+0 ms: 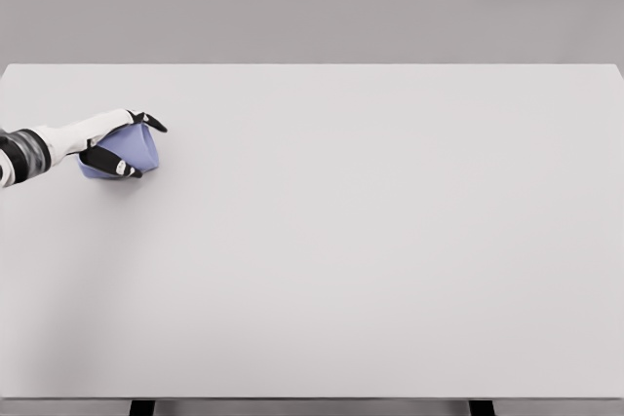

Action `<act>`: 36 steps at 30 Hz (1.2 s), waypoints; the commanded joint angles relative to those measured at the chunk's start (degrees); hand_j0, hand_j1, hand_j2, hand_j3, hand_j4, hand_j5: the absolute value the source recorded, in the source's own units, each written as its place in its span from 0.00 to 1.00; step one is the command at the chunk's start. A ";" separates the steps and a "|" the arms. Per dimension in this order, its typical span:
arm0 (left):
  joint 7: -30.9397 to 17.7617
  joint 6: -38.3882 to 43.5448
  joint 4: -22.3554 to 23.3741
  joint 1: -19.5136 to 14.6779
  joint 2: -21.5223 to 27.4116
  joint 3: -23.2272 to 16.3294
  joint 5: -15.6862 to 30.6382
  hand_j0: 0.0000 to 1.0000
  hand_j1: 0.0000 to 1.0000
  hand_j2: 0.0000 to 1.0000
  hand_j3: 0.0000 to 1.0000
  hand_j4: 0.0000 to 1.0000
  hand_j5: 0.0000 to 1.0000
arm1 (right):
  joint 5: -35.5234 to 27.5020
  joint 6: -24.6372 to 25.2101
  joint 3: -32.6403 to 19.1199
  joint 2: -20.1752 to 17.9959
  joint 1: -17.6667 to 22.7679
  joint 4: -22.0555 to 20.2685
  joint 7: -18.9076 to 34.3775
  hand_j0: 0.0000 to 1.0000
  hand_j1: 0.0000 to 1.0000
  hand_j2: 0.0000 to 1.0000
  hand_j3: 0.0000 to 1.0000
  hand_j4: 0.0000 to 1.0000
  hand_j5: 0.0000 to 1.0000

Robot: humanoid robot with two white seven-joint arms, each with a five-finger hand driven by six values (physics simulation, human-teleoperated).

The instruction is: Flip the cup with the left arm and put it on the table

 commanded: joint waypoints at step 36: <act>0.16 -12.20 -0.45 0.79 -3.21 6.39 14.56 0.73 0.73 0.73 0.73 0.73 0.73 | -0.06 -0.01 0.00 0.00 0.00 -0.01 0.01 1.00 1.00 1.00 1.00 1.00 1.00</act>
